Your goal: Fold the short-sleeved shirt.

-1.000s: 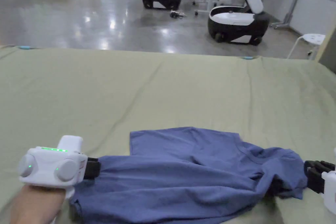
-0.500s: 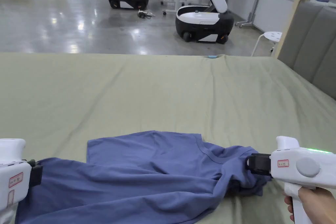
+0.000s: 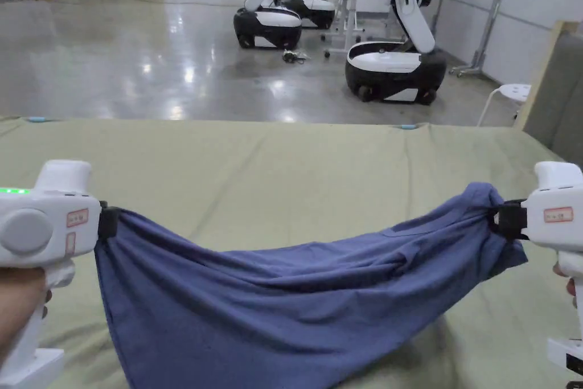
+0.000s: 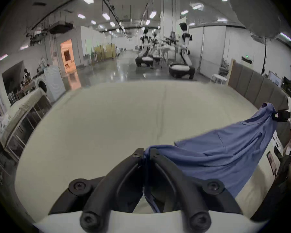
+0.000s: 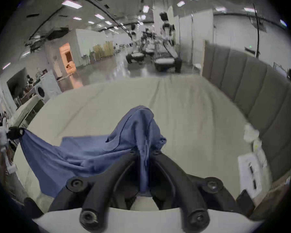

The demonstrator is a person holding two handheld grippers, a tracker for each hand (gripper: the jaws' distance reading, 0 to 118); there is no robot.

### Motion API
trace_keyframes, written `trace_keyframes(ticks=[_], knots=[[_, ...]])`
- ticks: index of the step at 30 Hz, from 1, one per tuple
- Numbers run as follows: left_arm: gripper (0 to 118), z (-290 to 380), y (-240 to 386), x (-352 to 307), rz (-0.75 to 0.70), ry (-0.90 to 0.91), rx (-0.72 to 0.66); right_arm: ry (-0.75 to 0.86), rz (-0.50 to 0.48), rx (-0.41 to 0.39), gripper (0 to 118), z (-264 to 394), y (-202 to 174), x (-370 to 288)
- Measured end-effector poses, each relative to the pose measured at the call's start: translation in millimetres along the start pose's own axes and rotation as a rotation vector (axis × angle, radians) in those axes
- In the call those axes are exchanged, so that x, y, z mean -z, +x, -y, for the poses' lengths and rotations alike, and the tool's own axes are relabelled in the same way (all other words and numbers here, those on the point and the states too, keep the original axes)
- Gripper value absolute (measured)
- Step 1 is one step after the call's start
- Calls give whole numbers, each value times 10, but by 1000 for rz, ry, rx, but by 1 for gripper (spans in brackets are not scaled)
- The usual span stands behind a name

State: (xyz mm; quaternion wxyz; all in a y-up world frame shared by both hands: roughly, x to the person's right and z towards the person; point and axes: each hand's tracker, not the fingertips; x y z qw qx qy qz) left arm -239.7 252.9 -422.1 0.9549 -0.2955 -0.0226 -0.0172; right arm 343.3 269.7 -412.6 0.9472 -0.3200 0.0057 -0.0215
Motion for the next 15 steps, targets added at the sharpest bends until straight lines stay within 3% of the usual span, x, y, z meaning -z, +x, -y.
trace_keyframes(ticks=[7, 11, 15], knots=[[3, -1205, -330, -581, -62, 243, -8, 244, -6, 2, 13, -1181, -264, -659], [3, -1725, -423, -654, -81, 326, -33, 358, -19, 38, 13, -1711, -367, -805], [3, -2027, -479, -525, -88, 357, -55, 425, 32, 17, 13, -2015, -499, -766]])
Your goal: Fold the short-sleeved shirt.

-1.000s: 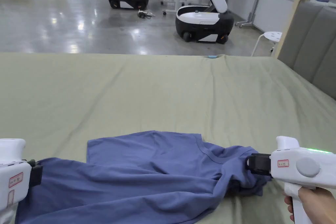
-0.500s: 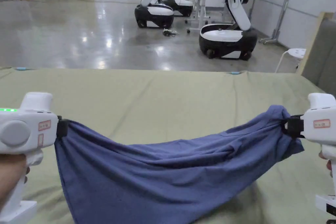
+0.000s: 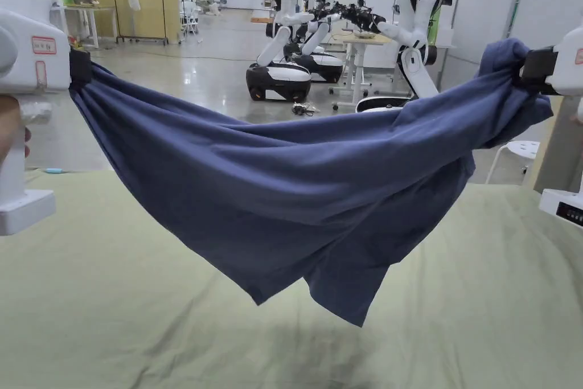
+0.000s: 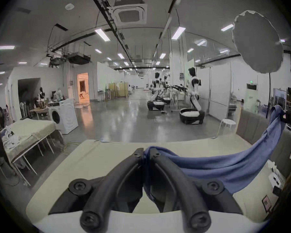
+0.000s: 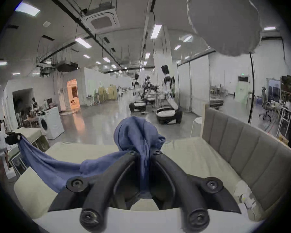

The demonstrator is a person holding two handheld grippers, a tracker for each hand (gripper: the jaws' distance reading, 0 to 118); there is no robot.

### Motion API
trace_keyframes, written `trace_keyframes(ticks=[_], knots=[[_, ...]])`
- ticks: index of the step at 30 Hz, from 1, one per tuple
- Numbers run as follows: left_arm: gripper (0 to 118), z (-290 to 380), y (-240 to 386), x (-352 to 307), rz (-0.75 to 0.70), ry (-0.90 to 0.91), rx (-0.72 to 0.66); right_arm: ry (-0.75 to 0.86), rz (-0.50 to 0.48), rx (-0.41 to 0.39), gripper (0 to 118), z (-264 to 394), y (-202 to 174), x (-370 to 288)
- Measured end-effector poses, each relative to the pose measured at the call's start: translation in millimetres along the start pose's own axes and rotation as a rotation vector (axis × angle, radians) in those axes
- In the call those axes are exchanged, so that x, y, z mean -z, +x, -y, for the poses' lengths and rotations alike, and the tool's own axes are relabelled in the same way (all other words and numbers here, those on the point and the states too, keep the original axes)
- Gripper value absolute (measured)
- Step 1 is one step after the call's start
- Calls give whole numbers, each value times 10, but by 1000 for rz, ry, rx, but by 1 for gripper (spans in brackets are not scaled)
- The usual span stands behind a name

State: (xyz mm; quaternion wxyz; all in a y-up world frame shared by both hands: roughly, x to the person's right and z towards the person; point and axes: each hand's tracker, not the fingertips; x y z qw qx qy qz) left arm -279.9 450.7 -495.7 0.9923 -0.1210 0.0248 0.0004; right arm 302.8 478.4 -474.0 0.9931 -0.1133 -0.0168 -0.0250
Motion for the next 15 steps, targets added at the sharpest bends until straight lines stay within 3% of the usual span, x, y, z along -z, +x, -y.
trace_keyframes(ticks=[5, 10, 15], knots=[[3, 206, -4, 412, -24, -24, -18, -1, 20, 27, 13, 147, -21, 314], [3, 921, 92, 880, -56, -137, -29, -113, 60, 57, 13, 812, 32, 757], [3, 1293, 129, 812, -42, -183, -38, -167, 45, 62, 13, 1117, 121, 732]])
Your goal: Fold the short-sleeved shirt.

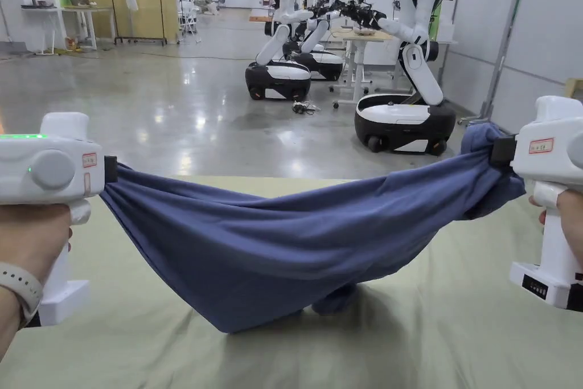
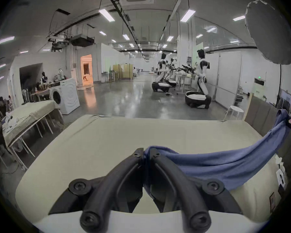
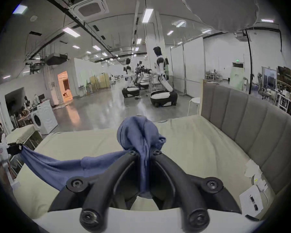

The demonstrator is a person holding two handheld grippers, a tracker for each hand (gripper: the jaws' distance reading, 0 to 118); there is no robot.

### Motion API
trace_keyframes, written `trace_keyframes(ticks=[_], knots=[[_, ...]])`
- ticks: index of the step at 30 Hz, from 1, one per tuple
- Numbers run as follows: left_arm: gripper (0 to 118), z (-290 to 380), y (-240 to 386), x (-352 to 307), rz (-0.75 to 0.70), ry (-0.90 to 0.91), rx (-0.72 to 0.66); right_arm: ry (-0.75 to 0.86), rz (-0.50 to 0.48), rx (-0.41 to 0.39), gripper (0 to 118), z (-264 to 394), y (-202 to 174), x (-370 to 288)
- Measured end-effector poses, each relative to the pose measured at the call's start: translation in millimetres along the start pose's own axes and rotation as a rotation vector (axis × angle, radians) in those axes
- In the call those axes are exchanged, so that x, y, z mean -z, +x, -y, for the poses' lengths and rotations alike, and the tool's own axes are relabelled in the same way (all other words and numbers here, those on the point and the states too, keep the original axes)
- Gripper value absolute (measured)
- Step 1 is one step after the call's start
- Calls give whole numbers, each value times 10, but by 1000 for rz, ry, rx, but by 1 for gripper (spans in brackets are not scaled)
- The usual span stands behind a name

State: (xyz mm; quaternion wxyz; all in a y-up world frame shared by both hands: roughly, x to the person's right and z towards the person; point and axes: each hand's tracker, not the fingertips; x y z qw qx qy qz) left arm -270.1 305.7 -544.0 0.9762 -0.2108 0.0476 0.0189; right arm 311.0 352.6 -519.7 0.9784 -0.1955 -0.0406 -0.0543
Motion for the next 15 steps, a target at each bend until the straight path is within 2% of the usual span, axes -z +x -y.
trace_keyframes(ticks=[7, 10, 13, 15], knots=[[3, 390, -155, -819, 91, -61, 28, -39, -44, -47, 13, 362, 229, -706], [3, 762, -260, -1200, 127, -144, 58, -100, -73, -111, 13, 814, 352, -1022], [3, 1385, -345, -1499, 179, -241, 95, -212, -124, -137, 13, 1493, 509, -1238], [3, 1831, -397, -1556, 175, -364, 132, -301, -116, -139, 13, 1952, 590, -1295]])
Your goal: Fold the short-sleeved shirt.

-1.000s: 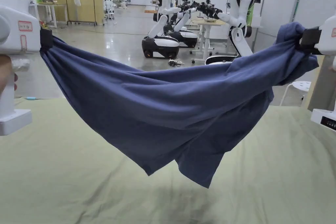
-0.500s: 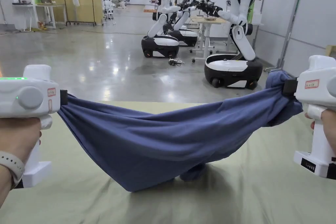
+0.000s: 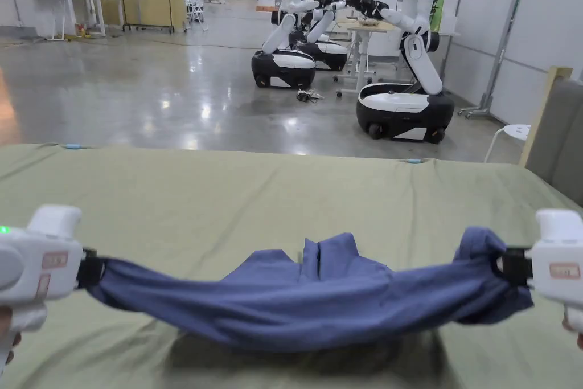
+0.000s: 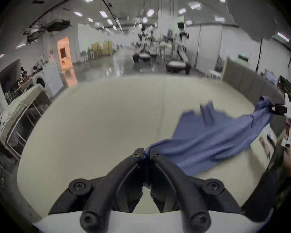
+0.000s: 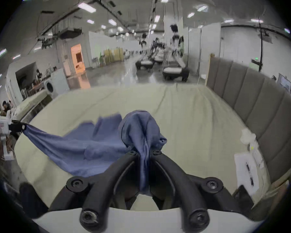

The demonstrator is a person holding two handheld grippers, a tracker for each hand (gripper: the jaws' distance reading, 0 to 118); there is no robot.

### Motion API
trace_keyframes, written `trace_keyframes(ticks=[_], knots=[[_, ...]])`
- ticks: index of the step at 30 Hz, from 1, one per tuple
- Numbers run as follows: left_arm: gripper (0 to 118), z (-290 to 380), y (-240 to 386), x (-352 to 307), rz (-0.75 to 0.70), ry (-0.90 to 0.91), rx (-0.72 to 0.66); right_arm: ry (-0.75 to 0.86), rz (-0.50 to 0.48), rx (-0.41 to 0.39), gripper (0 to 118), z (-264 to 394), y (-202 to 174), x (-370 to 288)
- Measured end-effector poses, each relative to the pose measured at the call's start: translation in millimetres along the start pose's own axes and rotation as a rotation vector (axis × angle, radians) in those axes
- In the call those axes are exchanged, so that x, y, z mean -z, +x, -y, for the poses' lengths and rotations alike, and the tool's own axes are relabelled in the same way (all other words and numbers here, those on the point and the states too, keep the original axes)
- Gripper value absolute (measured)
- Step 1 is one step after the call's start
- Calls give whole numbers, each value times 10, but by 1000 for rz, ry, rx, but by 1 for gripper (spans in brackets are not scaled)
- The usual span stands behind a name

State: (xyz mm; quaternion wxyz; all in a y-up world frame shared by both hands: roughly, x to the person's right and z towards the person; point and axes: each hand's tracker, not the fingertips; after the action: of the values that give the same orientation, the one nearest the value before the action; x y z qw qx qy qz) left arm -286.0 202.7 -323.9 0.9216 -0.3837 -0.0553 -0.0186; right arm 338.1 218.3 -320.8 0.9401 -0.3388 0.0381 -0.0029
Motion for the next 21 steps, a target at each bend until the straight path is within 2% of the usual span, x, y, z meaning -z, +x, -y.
trace_keyframes(ticks=[2, 4, 6, 7, 8, 9, 10, 11, 12, 14, 17, 19, 20, 21], knots=[[3, 431, -8, 140, -9, -104, -8, -89, -11, 30, 13, 466, 27, 140], [3, 802, -68, 306, -6, -186, -85, -166, 21, 41, 13, 896, 41, 296], [3, 1064, -102, 413, 6, -204, -139, -219, 31, 108, 13, 1211, 178, 508], [4, 1106, -91, 414, 4, -195, -154, -225, 27, 138, 15, 1286, 213, 545], [9, 1116, -91, 406, 21, -184, -175, -206, 33, 141, 26, 1290, 235, 547], [23, 1072, -66, 334, 14, -164, -172, -184, 60, 133, 42, 1260, 241, 511], [67, 1010, -29, 243, -24, -129, -159, -145, 110, 97, 70, 1158, 225, 446], [101, 896, 5, 131, -60, -70, -125, -97, 134, 48, 85, 1028, 184, 351], [114, 819, 78, -28, -68, 3, -94, -18, 140, -26, 87, 878, 92, 206], [111, 629, 265, -332, -61, 201, -45, 191, 116, -100, 87, 610, -171, -157], [111, 421, 587, -603, -77, 428, -14, 410, 6, -54, 88, 354, -587, -462], [109, 369, 829, -691, -104, 564, 4, 495, 4, -39, 85, 281, -849, -494], [103, 357, 920, -714, -109, 597, 23, 516, -12, -46, 75, 271, -977, -491], [84, 333, 977, -713, -87, 597, 41, 516, -34, -57, 49, 268, -1085, -465]])
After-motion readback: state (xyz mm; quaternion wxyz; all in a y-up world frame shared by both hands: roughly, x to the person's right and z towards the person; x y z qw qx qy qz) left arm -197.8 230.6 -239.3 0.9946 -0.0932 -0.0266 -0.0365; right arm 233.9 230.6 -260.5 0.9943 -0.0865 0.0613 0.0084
